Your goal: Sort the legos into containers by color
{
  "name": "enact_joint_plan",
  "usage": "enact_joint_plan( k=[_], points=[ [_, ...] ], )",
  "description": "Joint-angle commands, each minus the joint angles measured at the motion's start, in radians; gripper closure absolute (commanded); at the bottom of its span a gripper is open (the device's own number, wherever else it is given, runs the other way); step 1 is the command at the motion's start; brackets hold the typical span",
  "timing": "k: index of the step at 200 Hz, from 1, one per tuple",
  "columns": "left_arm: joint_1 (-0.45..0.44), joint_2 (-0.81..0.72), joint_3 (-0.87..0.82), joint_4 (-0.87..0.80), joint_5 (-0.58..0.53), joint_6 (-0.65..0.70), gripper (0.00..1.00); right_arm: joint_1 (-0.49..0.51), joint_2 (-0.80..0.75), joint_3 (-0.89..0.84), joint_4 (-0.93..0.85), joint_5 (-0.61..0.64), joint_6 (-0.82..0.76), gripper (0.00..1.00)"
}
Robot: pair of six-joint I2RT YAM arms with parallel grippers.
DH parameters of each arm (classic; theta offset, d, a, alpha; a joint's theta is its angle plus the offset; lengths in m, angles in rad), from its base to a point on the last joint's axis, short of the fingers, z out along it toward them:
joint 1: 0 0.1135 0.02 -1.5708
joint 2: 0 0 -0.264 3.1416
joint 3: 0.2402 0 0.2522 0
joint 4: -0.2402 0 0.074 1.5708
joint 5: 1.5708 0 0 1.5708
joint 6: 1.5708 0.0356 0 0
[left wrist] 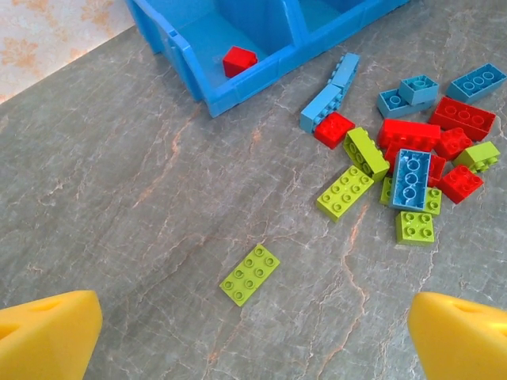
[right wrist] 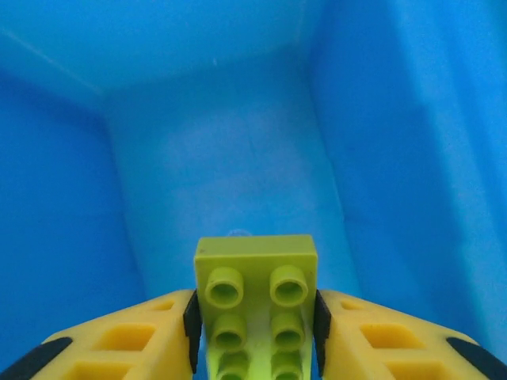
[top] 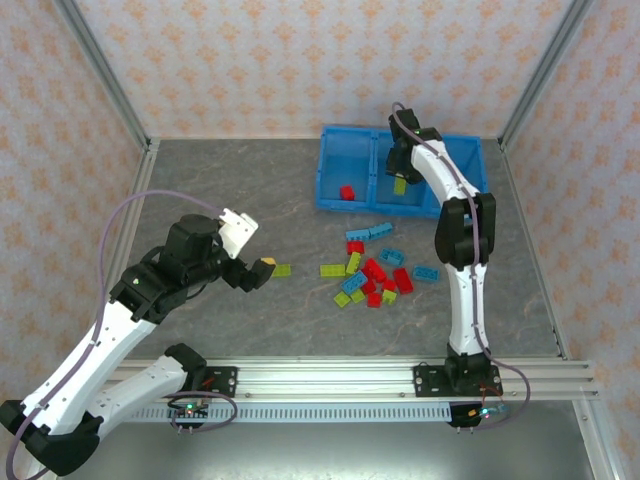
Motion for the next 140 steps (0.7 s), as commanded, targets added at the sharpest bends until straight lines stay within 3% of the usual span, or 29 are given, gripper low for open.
enact_joint_plan(
  k=[1,44,61,101,119,140],
  points=[
    [0.005,0.004,-0.001,0.010,-0.028,-0.039,0.00,-0.017,-0.026,0.069,-0.054,-0.013,0.018,0.48],
    [0.005,0.033,0.003,0.030,-0.027,-0.026,0.00,-0.011,-0.133,0.036,-0.090,-0.057,0.051,0.49],
    [0.005,0.047,0.004,0.037,-0.029,-0.021,0.00,0.008,-0.262,-0.106,-0.072,-0.067,0.141,0.49],
    [0.004,0.069,-0.004,0.072,-0.027,-0.037,0.00,0.103,-0.598,-0.603,0.087,-0.076,0.550,0.48],
    [0.004,0.077,-0.004,0.080,-0.020,-0.044,0.00,0.133,-0.648,-0.738,0.160,-0.104,0.656,0.46],
    [0.005,0.084,0.000,0.078,-0.005,-0.039,0.00,0.143,-0.599,-0.784,0.197,-0.167,0.701,0.45]
  ],
)
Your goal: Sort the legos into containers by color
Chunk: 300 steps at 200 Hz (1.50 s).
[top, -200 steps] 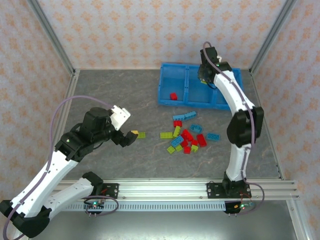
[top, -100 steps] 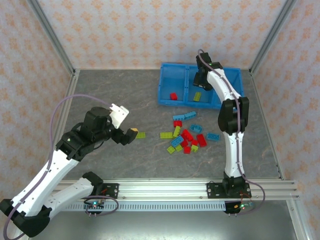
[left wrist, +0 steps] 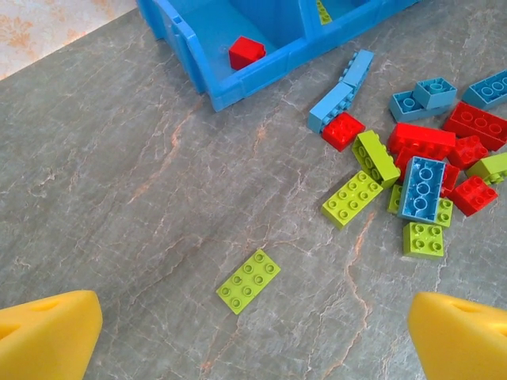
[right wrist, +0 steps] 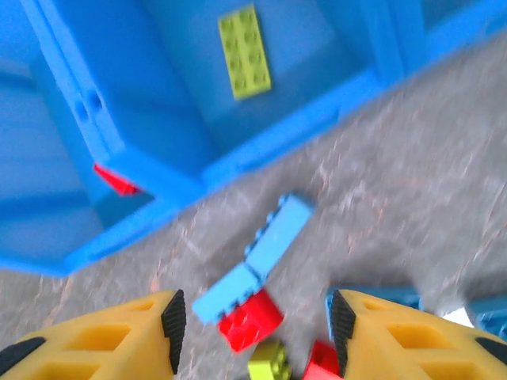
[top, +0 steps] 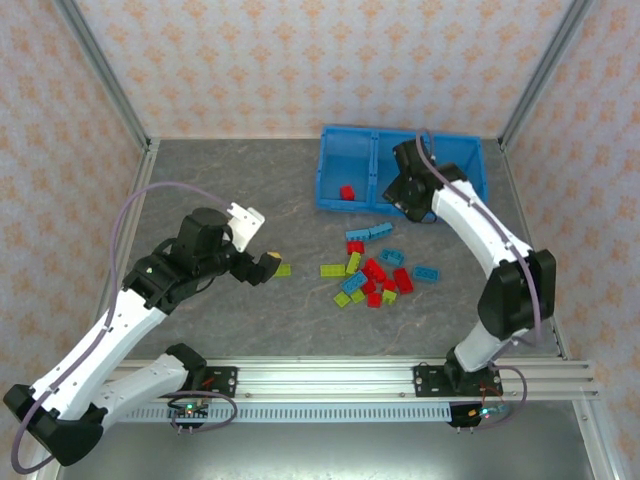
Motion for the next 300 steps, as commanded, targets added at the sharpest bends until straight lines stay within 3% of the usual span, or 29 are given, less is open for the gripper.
enact_joint_plan(
  k=[1,31,69,117,138,159,190,247,300],
  points=[
    [0.005,0.008,0.000,0.029,0.005,-0.009,0.00,0.001,0.079,-0.067,0.096,-0.056,0.164,0.45],
    [0.005,0.020,0.016,0.006,0.011,-0.002,0.00,0.011,0.204,-0.009,0.108,-0.010,0.095,0.42],
    [0.005,-0.002,0.015,-0.013,0.012,0.005,0.00,0.011,0.336,0.080,0.114,-0.038,0.057,0.38],
    [0.005,-0.029,0.001,-0.019,-0.001,0.012,0.00,0.011,0.375,0.039,0.119,-0.048,0.115,0.43],
    [0.005,-0.028,0.001,-0.019,0.003,0.016,0.00,0.011,0.381,0.027,0.114,-0.042,0.116,0.52],
    [0.004,-0.017,0.011,-0.025,0.008,0.031,0.00,0.011,0.373,0.024,0.106,-0.034,0.109,0.64],
    [0.005,-0.005,0.013,-0.022,0.015,0.035,0.00,0.011,0.341,0.012,0.106,-0.023,0.096,0.71],
    [0.005,0.006,0.013,-0.016,0.036,0.025,0.00,0.011,0.285,-0.023,0.119,-0.019,0.078,0.78],
    [0.005,0.030,0.043,-0.013,0.046,0.025,0.00,0.011,0.123,-0.027,0.103,-0.039,0.013,0.78]
  ],
)
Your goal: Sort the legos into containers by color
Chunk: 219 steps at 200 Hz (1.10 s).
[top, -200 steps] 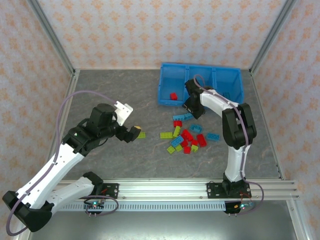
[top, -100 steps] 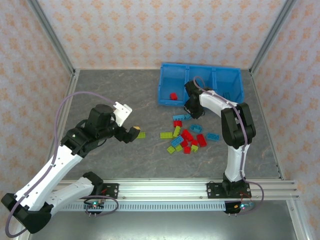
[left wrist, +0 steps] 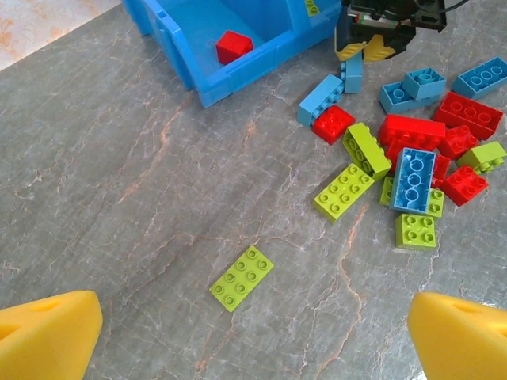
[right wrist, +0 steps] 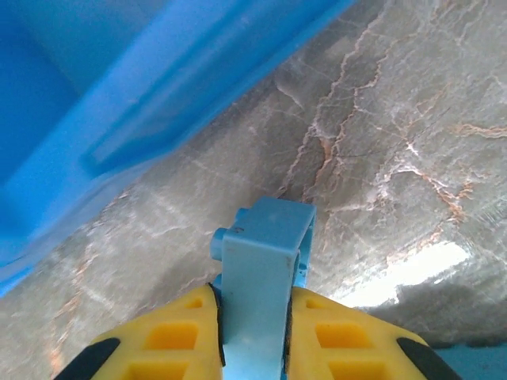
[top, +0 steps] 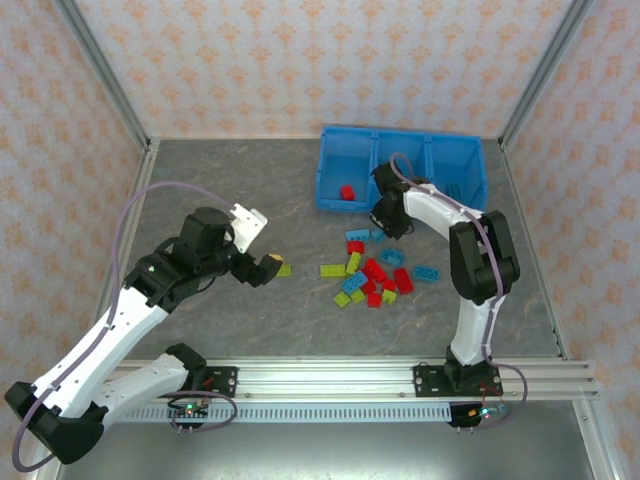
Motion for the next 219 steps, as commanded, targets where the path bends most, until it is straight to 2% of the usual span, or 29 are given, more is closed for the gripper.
enact_joint_plan(
  k=[1,27,43,79,99,123,154,170,188,194,210,219],
  points=[
    [0.005,0.016,0.043,-0.003,0.019,0.004,0.00,0.006,-0.122,0.002,-0.027,0.020,-0.047,0.78],
    [0.005,0.046,0.081,-0.001,0.034,-0.004,0.00,-0.005,-0.220,0.023,-0.078,0.063,-0.058,0.78],
    [0.005,0.059,0.091,0.006,0.037,-0.002,0.00,-0.046,-0.276,0.034,-0.099,0.091,-0.055,0.79],
    [0.005,0.070,0.092,0.025,0.050,0.006,0.00,-0.243,-0.299,0.099,-0.083,0.103,-0.101,0.79],
    [0.004,0.068,0.093,0.028,0.059,0.005,0.00,-0.360,-0.214,0.190,-0.089,0.068,-0.140,0.79],
    [0.005,0.060,0.093,0.023,0.056,0.005,0.00,-0.445,-0.074,0.315,-0.107,0.025,-0.172,0.79],
    [0.005,0.050,0.089,0.018,0.046,0.003,0.00,-0.479,0.144,0.543,-0.204,0.002,-0.220,0.78],
    [0.005,0.050,0.090,0.024,0.044,-0.005,0.00,-0.480,0.182,0.574,-0.170,0.003,-0.215,0.74],
    [0.005,0.058,0.090,0.039,0.047,-0.017,0.00,-0.489,0.250,0.681,-0.243,-0.025,-0.213,0.72],
    [0.005,0.060,0.092,0.042,0.050,-0.019,0.00,-0.489,0.267,0.708,-0.262,-0.039,-0.220,0.69],
    [0.005,0.072,0.095,0.048,0.056,-0.023,0.00,-0.489,0.259,0.700,-0.256,-0.063,-0.215,0.53],
    [0.004,0.077,0.098,0.049,0.058,-0.023,0.00,-0.489,0.235,0.674,-0.242,-0.067,-0.215,0.49]
  ],
)
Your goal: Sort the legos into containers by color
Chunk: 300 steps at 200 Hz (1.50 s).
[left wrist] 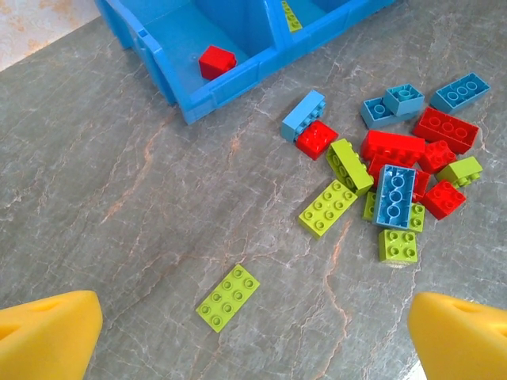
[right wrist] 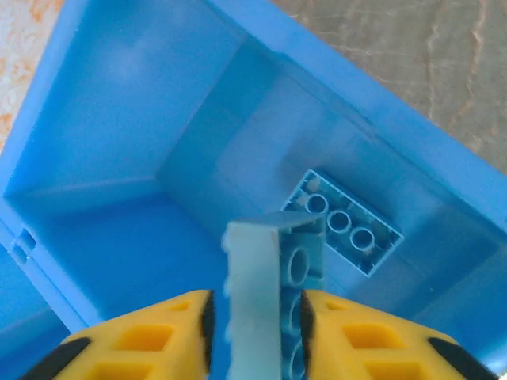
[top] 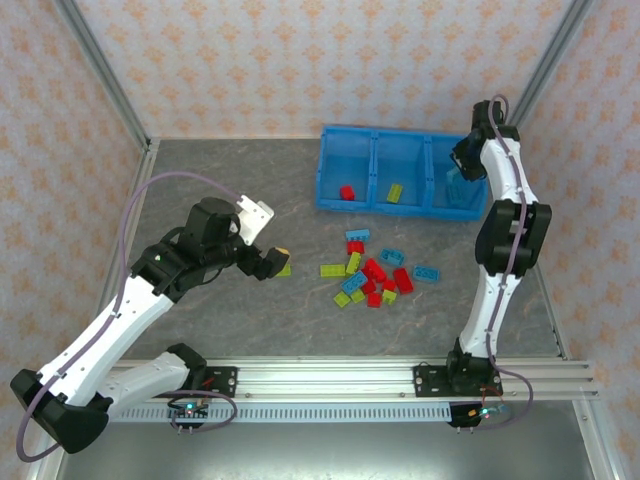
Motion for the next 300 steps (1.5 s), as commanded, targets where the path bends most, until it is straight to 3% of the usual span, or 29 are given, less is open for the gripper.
enact_joint_plan(
  k=[1,33,80,112,132,153,208,243,276,300],
  points=[
    [0.005,0.010,0.037,0.032,0.009,-0.017,0.00,-0.005,-0.049,0.015,-0.041,-0.032,-0.009,0.49],
    [0.004,0.023,0.044,0.033,0.011,-0.011,0.00,0.000,-0.198,-0.194,0.009,-0.062,0.009,0.48],
    [0.005,0.031,0.031,0.040,0.006,-0.001,0.00,0.058,-0.633,-0.700,0.044,-0.040,-0.005,0.47],
    [0.005,0.038,0.012,0.076,0.018,0.004,0.00,0.142,-0.909,-1.022,-0.003,-0.026,0.233,0.45],
    [0.005,0.060,0.026,0.077,0.029,0.009,0.00,0.167,-1.006,-1.183,0.033,-0.057,0.406,0.42],
    [-0.004,0.064,0.023,0.087,0.035,0.024,0.00,0.181,-0.971,-1.256,0.076,-0.122,0.493,0.38],
    [-0.016,0.035,0.011,0.048,0.022,0.052,0.00,0.188,-0.736,-1.144,0.106,-0.101,0.482,0.16],
    [-0.017,0.022,0.006,0.039,0.000,0.061,0.00,0.188,-0.630,-1.166,0.240,-0.163,0.547,0.14],
    [-0.016,0.015,0.007,0.030,-0.015,0.069,0.00,0.188,-0.578,-1.172,0.233,-0.155,0.532,0.28],
    [-0.017,0.012,-0.005,0.037,-0.018,0.072,0.00,0.188,-0.582,-1.206,0.251,-0.134,0.553,0.53]
  ],
)
